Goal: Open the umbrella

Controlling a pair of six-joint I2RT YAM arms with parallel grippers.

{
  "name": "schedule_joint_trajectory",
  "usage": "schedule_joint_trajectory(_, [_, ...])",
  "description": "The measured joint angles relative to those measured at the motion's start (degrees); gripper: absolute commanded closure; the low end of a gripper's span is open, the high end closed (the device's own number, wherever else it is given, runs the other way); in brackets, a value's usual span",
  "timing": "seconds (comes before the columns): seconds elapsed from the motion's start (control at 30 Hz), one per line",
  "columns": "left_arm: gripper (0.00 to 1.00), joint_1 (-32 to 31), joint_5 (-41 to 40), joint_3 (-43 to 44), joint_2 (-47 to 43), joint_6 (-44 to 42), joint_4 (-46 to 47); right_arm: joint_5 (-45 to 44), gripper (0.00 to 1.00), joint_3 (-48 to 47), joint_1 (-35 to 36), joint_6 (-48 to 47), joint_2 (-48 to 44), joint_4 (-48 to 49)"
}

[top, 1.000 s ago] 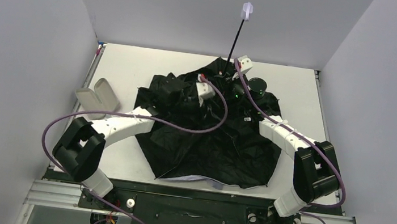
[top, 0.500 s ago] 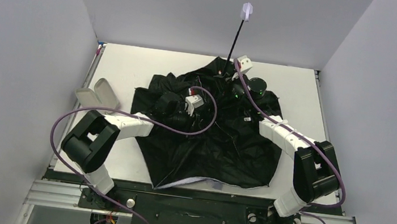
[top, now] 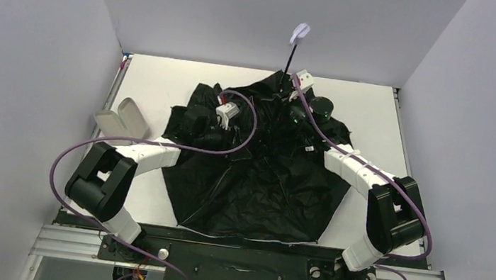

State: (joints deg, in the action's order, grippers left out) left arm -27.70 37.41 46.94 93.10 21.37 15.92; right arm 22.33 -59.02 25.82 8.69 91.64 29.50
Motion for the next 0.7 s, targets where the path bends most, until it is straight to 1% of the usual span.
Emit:
schedule_joint_trajectory(0.03, [0.4, 0.3, 0.3, 0.2, -1.2, 0.3, 0.9, 0.6, 0.42, -0.1, 0.0, 0.2, 0.0, 0.0])
schedule_joint_trajectory(0.07, [0.39, 0.6, 0.5, 0.6, -2.3, 0.5, 1.4, 1.2, 0.36, -0.2, 0.0, 0.3, 0.0, -0.1])
schedule_joint_trajectory(0.13, [0.39, 1.3, 0.7, 1.9, -3.4, 0.6, 2.4, 2.5, 0.29, -0.4, 0.0, 0.2, -0.2, -1.2])
schedule_joint_trajectory(0.2, [0.39, 2.4, 0.6, 3.0, -3.9, 0.8, 3.8, 3.8, 0.27, -0.6, -0.3, 0.4, -0.5, -3.2])
schedule_joint_trajectory(0.3, [0.4, 4.6, 0.2, 3.5, -4.0, 1.9, 4.7, 5.6, 0.27, -0.6, -1.5, 1.0, -2.2, -7.9])
schedule_joint_trajectory(0.37, [0.41, 6.5, -0.7, 3.6, -3.9, 3.1, 4.7, 6.7, 0.32, -0.5, -3.3, 1.6, -4.4, -12.2])
schedule_joint_trajectory(0.4, [0.41, 7.1, -1.2, 3.7, -3.7, 3.5, 4.7, 7.0, 0.36, -0.2, -4.4, 2.2, -5.8, -14.0])
schedule_joint_trajectory(0.57, [0.47, 8.2, -4.7, 7.0, -0.1, 4.8, 4.4, 6.6, 0.67, 2.3, -8.9, 6.3, -12.0, -18.4])
schedule_joint_trajectory(0.63, [0.49, 8.1, -5.7, 8.6, 2.3, 5.5, 4.2, 6.1, 0.74, 2.2, -9.4, 7.9, -11.9, -19.8])
schedule_joint_trajectory(0.7, [0.5, 8.0, -6.3, 9.5, 4.6, 6.1, 4.0, 5.9, 0.77, 1.8, -9.3, 10.1, -9.8, -21.4])
